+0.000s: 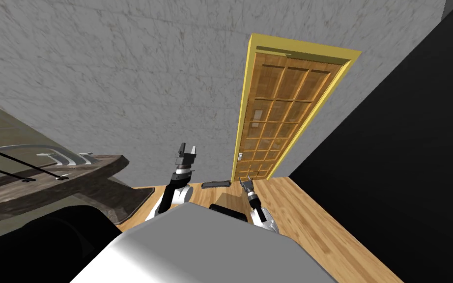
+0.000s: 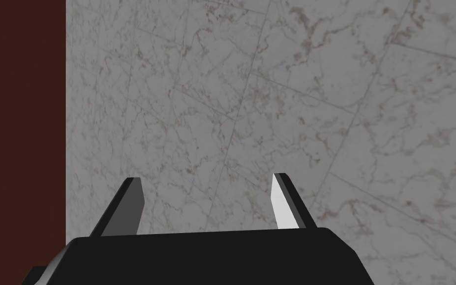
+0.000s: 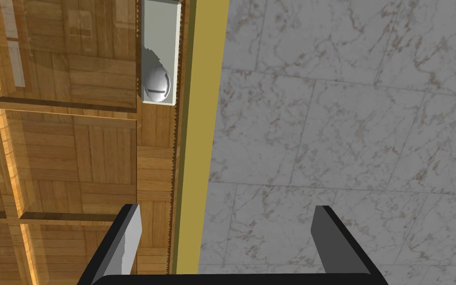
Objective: Pull the door open
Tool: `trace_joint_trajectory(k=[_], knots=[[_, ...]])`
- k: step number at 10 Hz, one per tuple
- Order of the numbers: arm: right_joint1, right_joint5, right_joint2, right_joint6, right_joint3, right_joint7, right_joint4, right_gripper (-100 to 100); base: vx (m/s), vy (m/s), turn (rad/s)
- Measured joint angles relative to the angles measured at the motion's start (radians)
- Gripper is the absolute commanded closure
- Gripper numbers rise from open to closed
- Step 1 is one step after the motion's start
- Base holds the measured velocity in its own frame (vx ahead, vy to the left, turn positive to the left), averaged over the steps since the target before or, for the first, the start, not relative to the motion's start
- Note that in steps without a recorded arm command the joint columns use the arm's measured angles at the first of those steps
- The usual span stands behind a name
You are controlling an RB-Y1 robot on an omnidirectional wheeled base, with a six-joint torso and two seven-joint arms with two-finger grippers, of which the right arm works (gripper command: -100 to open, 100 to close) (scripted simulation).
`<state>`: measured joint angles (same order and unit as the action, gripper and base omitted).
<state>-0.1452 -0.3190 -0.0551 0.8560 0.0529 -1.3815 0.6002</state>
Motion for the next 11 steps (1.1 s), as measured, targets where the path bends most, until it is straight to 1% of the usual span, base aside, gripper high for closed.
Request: trace_joint_trajectory(k=[1, 2, 4, 5, 6, 7, 8, 9, 10, 11], knots=[[-0.007, 0.021, -0.014, 0.011, -0.01, -0.015, -0.02, -100, -0.139, 0.039, 0.234], [-0.029, 0.044, -0.023, 0.021, -0.023, -0.032, -0.051, -100, -0.063, 0.029, 0.077], [-0.016, 0.067, -0.033, 0.011, -0.029, -0.046, -0.029, -100, -0.046, 0.016, 0.23], [-0.015, 0.084, -0.044, 0.001, -0.034, -0.051, -0.018, -100, -0.027, 0.004, 0.189], [-0.031, 0.103, -0.045, 0.005, -0.044, -0.065, -0.042, -100, -0.011, 0.003, 0.203], [-0.039, 0.121, -0.046, 0.01, -0.053, -0.08, -0.055, -100, 0.0, 0.001, 0.184], [-0.044, 0.137, -0.05, 0.008, -0.06, -0.089, -0.057, -100, 0.018, -0.009, 0.158], [-0.041, 0.153, -0.049, 0.002, -0.066, -0.1, -0.05, -100, 0.03, -0.014, 0.169], [-0.053, 0.171, -0.048, 0.008, -0.075, -0.113, -0.07, -100, 0.044, -0.021, 0.147], [-0.051, 0.188, -0.047, 0.005, -0.081, -0.124, -0.065, -100, 0.06, -0.031, 0.145]])
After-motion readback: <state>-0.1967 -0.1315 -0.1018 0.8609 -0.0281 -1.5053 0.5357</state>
